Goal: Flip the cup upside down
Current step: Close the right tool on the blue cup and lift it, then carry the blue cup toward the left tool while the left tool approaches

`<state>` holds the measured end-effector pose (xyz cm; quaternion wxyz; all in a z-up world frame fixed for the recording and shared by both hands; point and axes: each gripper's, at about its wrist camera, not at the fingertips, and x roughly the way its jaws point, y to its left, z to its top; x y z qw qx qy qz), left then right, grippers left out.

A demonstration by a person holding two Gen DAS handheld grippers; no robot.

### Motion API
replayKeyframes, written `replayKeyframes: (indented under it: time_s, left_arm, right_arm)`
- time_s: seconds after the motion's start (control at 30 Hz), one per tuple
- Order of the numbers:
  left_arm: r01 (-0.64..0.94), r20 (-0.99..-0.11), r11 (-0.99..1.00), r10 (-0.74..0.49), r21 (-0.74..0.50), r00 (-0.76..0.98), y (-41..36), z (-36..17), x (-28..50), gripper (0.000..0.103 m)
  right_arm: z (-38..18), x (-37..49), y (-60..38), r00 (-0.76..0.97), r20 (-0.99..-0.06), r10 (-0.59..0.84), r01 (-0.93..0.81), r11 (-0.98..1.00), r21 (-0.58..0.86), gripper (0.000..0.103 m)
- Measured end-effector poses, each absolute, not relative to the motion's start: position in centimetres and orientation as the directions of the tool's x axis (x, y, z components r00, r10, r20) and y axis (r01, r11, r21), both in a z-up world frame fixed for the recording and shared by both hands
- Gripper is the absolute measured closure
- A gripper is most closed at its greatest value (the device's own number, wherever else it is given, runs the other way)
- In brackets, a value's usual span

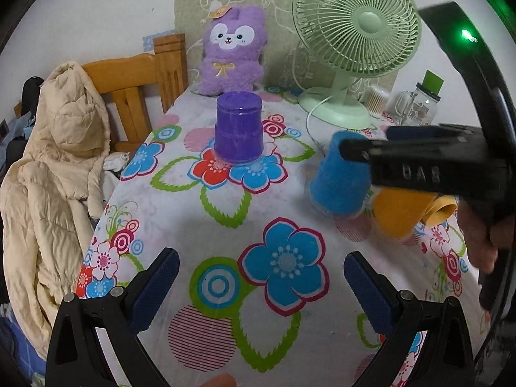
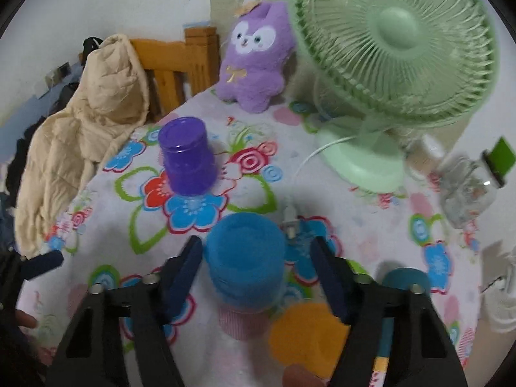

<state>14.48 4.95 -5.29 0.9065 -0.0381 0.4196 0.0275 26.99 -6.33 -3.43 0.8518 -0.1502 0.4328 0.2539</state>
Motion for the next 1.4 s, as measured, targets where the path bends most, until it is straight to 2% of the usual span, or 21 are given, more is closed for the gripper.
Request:
replayKeyframes:
  time_s: [0.07, 0.23, 0.57, 0.67, 0.83, 0.97, 1.17, 1.27, 1.4]
  left_arm:
    - [-0.083, -0.762, 0.996, 0.024, -0.040, 0.647, 4.9, -5.3, 14.4, 0.000]
    - [-0.090, -0.757, 0.995, 0.020, -0.051, 0.653, 4.9, -5.0, 13.8, 0.000]
    - [-0.097, -0.748, 0.993, 0.019, -0.060, 0.663, 4.8, -4.2, 13.0, 0.000]
    - [-0.102, -0.747, 0.993, 0.019, -0.065, 0.665, 4.9, -3.9, 12.7, 0.000]
    - [-0.125, -0.740, 0.989, 0.026, -0.079, 0.673, 5.3, -3.4, 11.8, 0.000]
    - [-0.147, -0.732, 0.984, 0.030, -0.097, 0.681, 5.5, -3.1, 10.1, 0.000]
    - [-0.186, -0.751, 0.975, 0.032, -0.122, 0.660, 5.2, -3.4, 7.5, 0.000]
    - [-0.187, -0.753, 0.974, 0.027, -0.128, 0.658, 4.8, -3.4, 6.2, 0.000]
    - [-0.178, -0.754, 0.974, 0.013, -0.138, 0.657, 3.9, -3.3, 4.8, 0.000]
  right_arm:
    - [-3.6, 27.3, -5.9, 0.488, -0.824, 0.289, -0.573, 0.818, -0.053, 0.044]
    - [-3.8, 27.0, -5.3, 0.436, -0.847, 0.304, -0.605, 0.796, -0.025, 0.045]
    - [-3.8, 26.7, -4.7, 0.423, -0.868, 0.260, -0.621, 0.781, -0.068, 0.047]
    - [-2.9, 26.2, -5.0, 0.448, -0.850, 0.279, -0.613, 0.787, -0.065, 0.047]
    - [-0.4, 22.8, -6.1, 0.505, -0.767, 0.395, -0.637, 0.771, -0.022, 0.047]
    - [-1.0, 19.1, -7.4, 0.555, -0.703, 0.446, -0.641, 0.768, -0.019, 0.047]
    - [-4.5, 14.7, -11.4, 0.521, -0.702, 0.485, -0.601, 0.793, 0.101, 0.047]
    - [-5.1, 11.3, -14.0, 0.552, -0.669, 0.498, -0.579, 0.806, 0.122, 0.047]
    - [-6.4, 7.4, -16.1, 0.537, -0.694, 0.479, -0.565, 0.815, 0.126, 0.047]
